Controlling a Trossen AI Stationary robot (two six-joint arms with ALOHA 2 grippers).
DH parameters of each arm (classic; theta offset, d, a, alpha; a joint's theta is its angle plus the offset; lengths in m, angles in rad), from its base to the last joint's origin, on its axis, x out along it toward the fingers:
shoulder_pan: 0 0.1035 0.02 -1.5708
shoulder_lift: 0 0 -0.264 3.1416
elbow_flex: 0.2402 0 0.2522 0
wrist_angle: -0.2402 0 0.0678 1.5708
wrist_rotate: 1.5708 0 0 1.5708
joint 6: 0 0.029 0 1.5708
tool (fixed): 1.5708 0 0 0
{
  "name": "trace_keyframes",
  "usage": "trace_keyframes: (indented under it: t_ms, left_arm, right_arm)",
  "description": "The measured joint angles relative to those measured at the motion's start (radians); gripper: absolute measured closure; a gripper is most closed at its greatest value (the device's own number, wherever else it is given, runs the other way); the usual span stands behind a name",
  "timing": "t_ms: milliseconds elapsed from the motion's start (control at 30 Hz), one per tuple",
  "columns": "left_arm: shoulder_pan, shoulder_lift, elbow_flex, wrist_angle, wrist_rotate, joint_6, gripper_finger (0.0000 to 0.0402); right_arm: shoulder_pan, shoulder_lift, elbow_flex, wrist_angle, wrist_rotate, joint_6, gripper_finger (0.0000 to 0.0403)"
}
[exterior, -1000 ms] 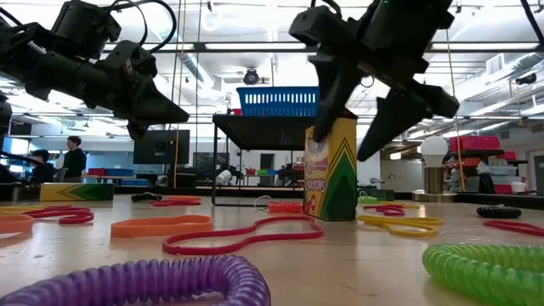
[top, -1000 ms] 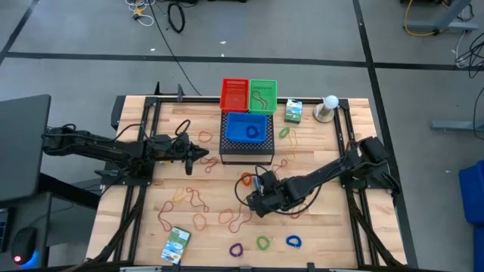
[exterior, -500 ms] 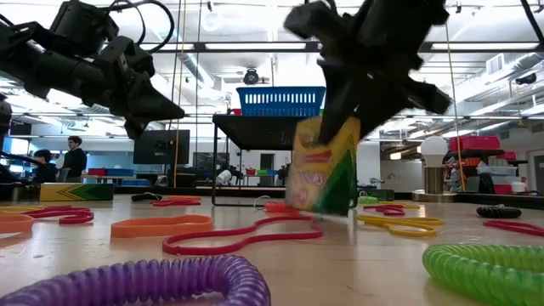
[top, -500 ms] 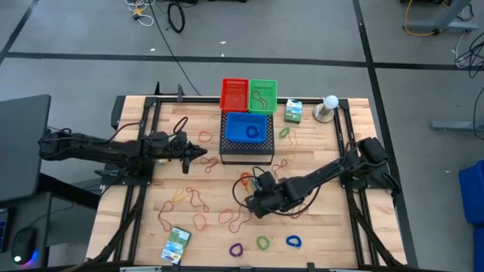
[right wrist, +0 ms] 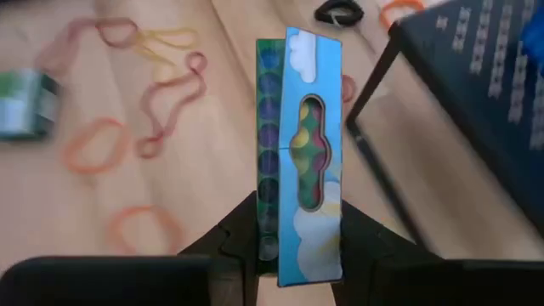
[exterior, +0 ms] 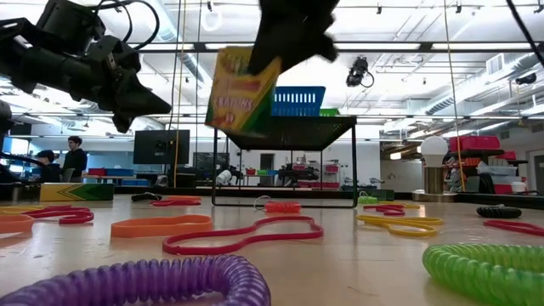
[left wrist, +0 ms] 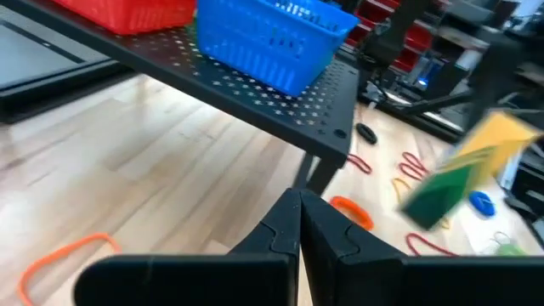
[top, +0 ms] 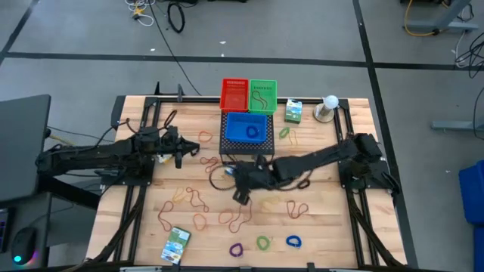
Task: Pick & Place Office Desk Supplies
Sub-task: Put the yellow crayon box into the red bin on the shelf
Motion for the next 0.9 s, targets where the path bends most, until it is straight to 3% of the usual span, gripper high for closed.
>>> trace_keyframes:
  t_ms: [333, 900]
  left_arm:
    - [-0.003, -0.024, 0.000, -0.019, 0.019, -0.031, 0.0395]
    - [-0.004, -0.019, 0.000, -0.026, 0.024, -0.045, 0.0394]
  right_arm:
    - [-0.045, 0.156, 0.089, 0.051, -0.141, -0.378, 0.0300]
    - [-0.104, 0.214, 0.085, 0.112, -0.209, -0.492, 0.0300]
